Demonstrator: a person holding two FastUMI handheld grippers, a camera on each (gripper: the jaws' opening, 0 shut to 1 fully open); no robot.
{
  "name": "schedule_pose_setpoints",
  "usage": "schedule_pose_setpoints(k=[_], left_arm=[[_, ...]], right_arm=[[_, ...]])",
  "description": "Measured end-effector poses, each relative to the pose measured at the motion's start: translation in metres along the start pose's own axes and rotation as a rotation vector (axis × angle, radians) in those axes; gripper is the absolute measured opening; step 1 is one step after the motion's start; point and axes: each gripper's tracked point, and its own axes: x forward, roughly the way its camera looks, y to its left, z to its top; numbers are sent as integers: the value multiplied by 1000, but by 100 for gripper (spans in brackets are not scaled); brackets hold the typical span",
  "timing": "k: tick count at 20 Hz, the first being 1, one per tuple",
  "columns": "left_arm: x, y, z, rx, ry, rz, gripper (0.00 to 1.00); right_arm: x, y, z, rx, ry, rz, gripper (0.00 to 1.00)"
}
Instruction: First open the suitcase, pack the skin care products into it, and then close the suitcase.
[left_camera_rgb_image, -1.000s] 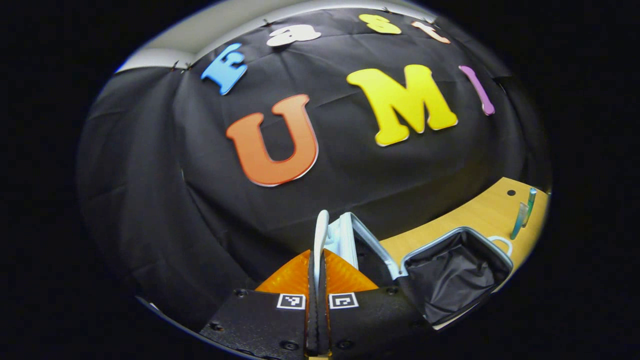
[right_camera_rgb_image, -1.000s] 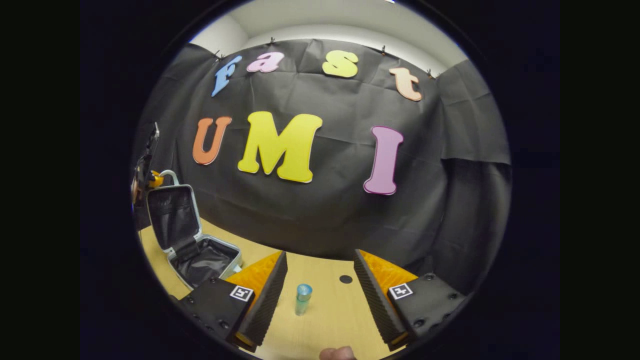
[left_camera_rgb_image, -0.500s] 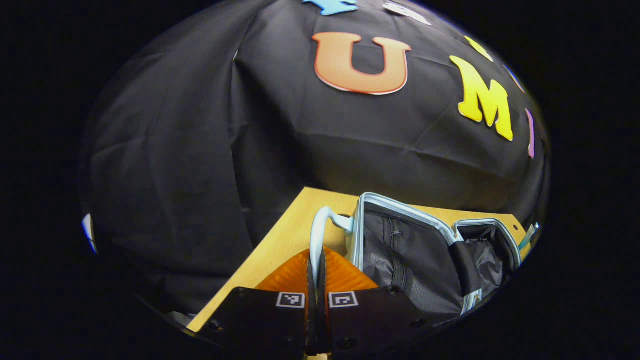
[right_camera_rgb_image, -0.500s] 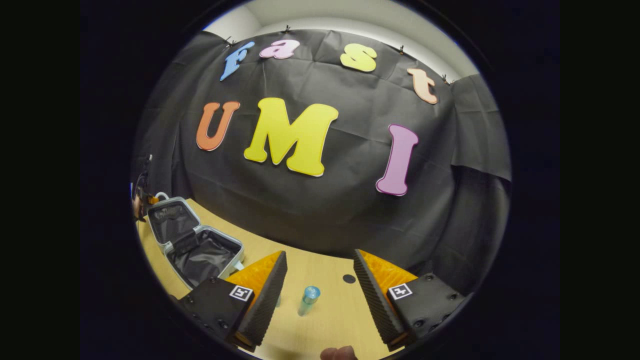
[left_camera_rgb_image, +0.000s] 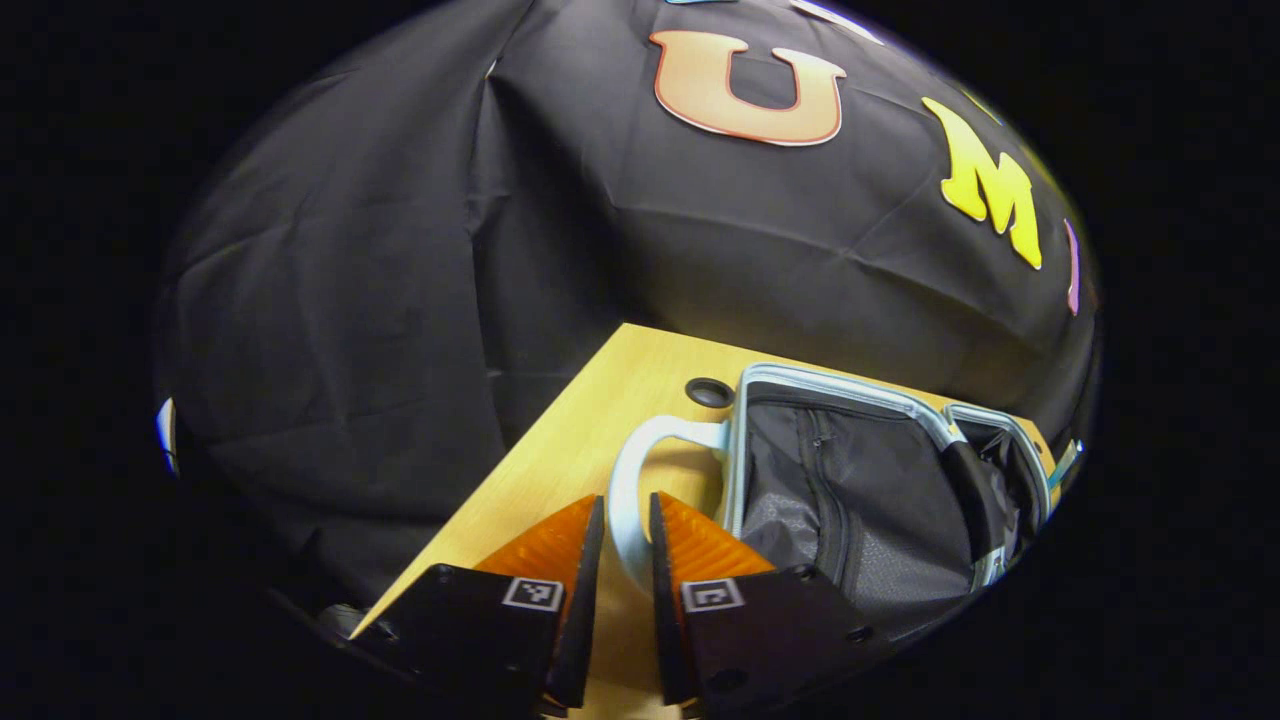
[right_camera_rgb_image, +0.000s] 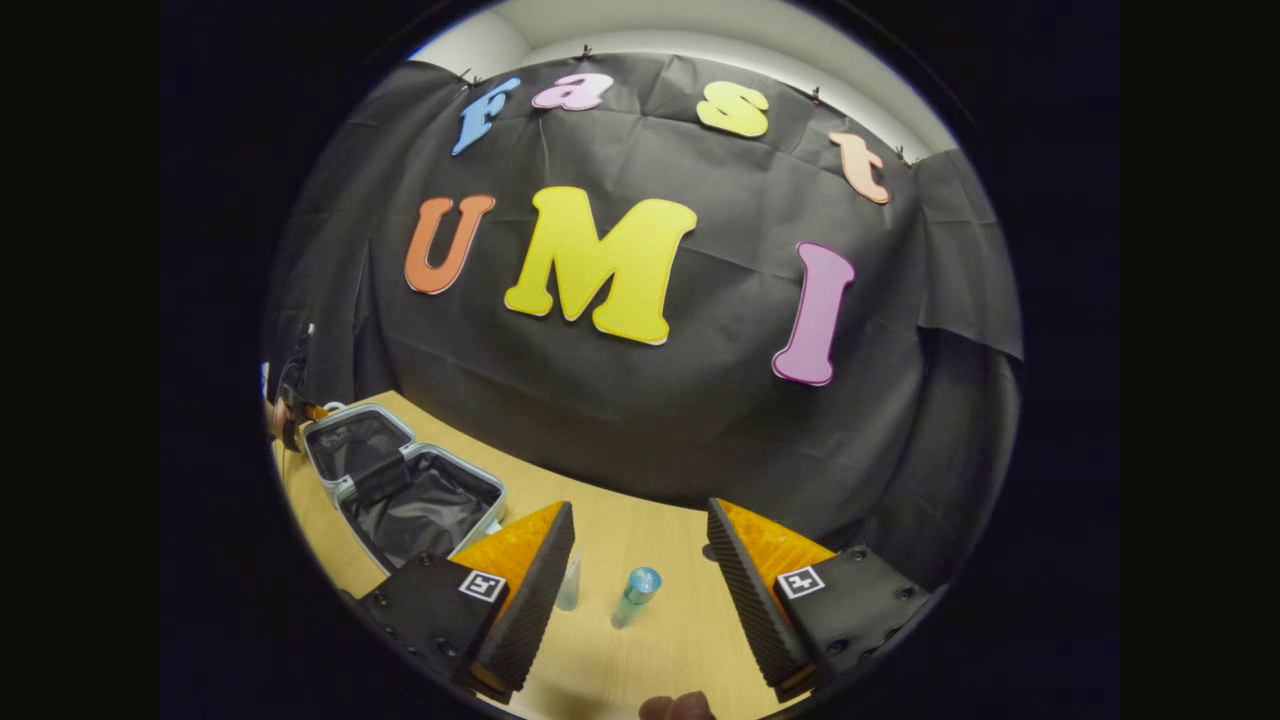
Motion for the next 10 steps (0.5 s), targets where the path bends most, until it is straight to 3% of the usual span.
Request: schedule_pose_setpoints(k=[2,4,10], left_arm=[[-24,-7,18,-37,-38,-12,58],[-58,-28,53,0,-127,-10,99],[-159,-198,128,135,-395,-106,98]], right_arm=[[-3,-9,-6,26,7,-12,80],[-4,-19,-16,39,16,-29,80],[-13,-62,-35,102,20,-79,80]])
